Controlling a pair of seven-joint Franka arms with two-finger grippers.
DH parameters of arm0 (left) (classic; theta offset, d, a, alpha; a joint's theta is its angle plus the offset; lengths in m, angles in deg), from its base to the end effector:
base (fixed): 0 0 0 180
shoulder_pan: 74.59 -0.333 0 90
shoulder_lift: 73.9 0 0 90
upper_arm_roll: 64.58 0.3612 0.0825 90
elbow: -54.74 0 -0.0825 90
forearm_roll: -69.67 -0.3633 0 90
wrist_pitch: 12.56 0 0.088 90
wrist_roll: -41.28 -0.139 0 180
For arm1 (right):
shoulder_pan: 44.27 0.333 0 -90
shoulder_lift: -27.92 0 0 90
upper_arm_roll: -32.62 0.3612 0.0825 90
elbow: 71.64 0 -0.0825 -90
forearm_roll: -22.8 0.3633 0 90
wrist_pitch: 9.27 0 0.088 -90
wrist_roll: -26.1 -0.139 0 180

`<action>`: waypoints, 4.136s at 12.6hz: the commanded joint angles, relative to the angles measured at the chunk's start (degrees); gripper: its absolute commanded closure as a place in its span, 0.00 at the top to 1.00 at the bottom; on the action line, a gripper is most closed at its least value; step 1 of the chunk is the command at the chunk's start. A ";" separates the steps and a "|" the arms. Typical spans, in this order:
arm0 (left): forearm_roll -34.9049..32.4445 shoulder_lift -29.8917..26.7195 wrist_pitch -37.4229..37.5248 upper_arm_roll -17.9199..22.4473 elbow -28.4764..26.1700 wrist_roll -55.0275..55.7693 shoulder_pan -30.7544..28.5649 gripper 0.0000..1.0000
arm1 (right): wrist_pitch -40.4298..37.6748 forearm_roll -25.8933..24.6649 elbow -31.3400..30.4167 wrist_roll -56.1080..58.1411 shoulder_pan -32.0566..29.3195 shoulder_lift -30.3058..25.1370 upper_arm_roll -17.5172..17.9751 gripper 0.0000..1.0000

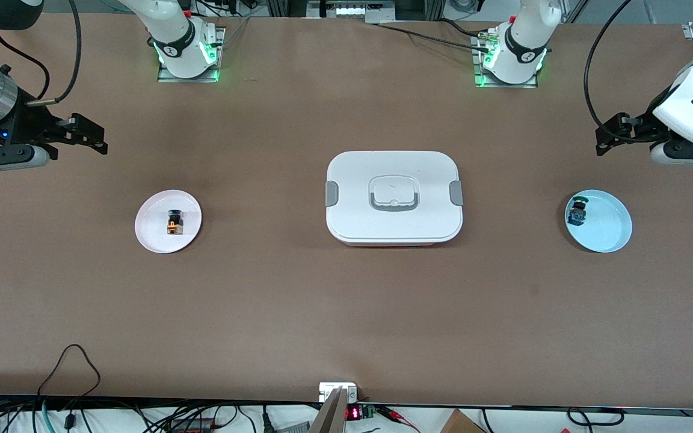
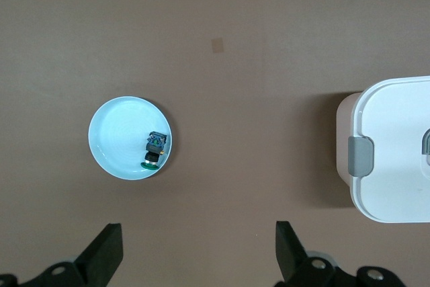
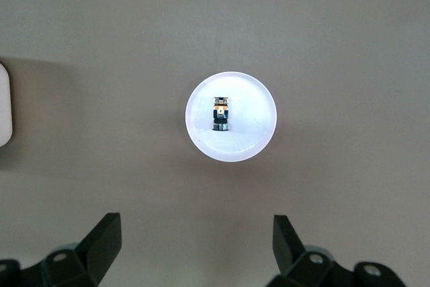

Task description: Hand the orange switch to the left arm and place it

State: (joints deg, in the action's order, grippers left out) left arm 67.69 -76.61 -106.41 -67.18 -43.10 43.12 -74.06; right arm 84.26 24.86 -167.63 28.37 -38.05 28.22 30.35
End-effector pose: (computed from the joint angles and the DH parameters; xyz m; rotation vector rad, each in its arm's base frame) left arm 0.5189 -0.0243 0.6065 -3.1036 0.0390 0.0323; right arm 0.5341 0.0417 0.5930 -3.1014 -0.1637 0.0756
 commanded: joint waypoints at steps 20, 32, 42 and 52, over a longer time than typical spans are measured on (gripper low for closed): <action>0.48 -0.90 0.51 0.58 -0.42 -1.13 0.17 1.00 | -4.30 -1.62 1.25 80.94 0.19 1.01 0.59 1.00; 0.48 -0.90 0.51 0.66 -0.42 -1.13 0.17 1.00 | 20.62 -1.79 -12.54 90.46 -1.04 11.63 0.24 1.00; 0.48 -0.90 0.51 0.66 -0.42 -1.13 0.17 1.00 | 47.78 -1.44 -25.54 90.99 -0.69 20.70 0.77 1.00; 0.48 -0.90 0.51 0.75 -0.42 -1.13 0.17 1.00 | 55.18 -1.35 -27.23 90.99 -0.51 24.39 2.00 1.00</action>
State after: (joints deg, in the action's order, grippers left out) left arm 67.69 -76.61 -106.37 -66.90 -43.10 43.12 -74.06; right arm 137.56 23.85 -194.10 118.58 -38.22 52.24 31.95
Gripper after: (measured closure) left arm 0.000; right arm 0.000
